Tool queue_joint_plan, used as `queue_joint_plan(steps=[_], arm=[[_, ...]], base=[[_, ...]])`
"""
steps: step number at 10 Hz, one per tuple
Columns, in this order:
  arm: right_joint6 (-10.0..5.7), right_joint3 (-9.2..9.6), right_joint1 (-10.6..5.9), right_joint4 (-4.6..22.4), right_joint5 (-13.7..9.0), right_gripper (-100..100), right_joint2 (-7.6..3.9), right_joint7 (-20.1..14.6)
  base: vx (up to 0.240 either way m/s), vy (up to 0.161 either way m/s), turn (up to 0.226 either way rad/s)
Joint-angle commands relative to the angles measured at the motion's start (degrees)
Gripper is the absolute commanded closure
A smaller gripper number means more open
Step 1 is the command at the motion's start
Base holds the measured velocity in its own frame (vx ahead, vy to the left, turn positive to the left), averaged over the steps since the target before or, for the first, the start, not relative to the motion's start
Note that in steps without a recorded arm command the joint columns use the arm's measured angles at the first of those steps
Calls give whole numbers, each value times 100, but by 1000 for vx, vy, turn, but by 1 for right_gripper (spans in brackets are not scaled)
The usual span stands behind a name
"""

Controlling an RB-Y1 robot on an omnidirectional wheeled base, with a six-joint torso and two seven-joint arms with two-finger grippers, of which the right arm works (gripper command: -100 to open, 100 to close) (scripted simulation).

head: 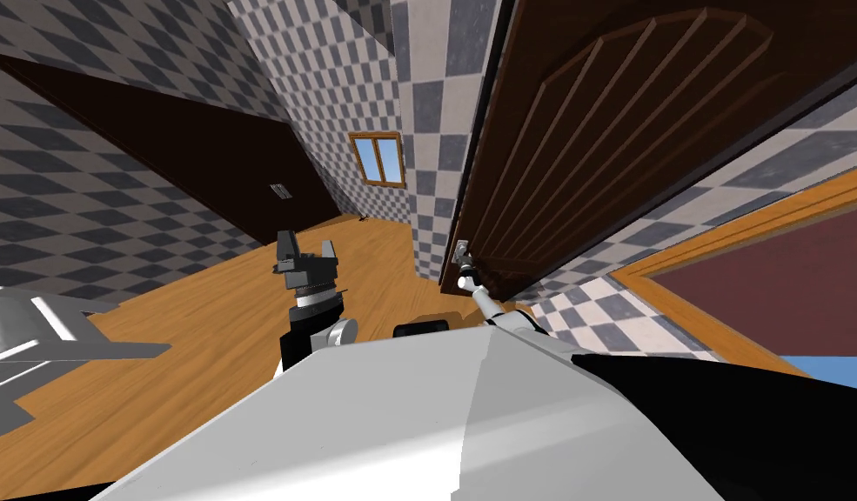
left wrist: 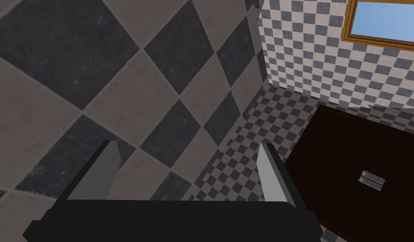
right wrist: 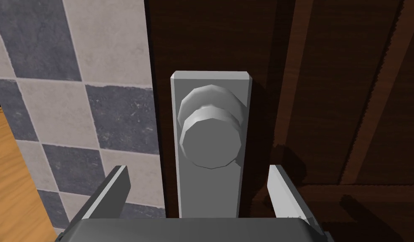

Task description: Pull the door open

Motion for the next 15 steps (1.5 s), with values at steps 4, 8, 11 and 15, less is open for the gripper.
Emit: queue_joint_plan(steps=[4, 8, 11, 15], arm=[[11, -79, 187, -25, -103, -100, -518, -359], [70, -121, 249, -145, -117, 100, -511, -290], [70, -121, 249, -145, -117, 100, -511, -290], [87, 104, 313, -248, -95, 100, -627, -498]], base=[[117, 19, 137], [42, -2, 11], [-10, -2, 9], [-139, -42, 78]])
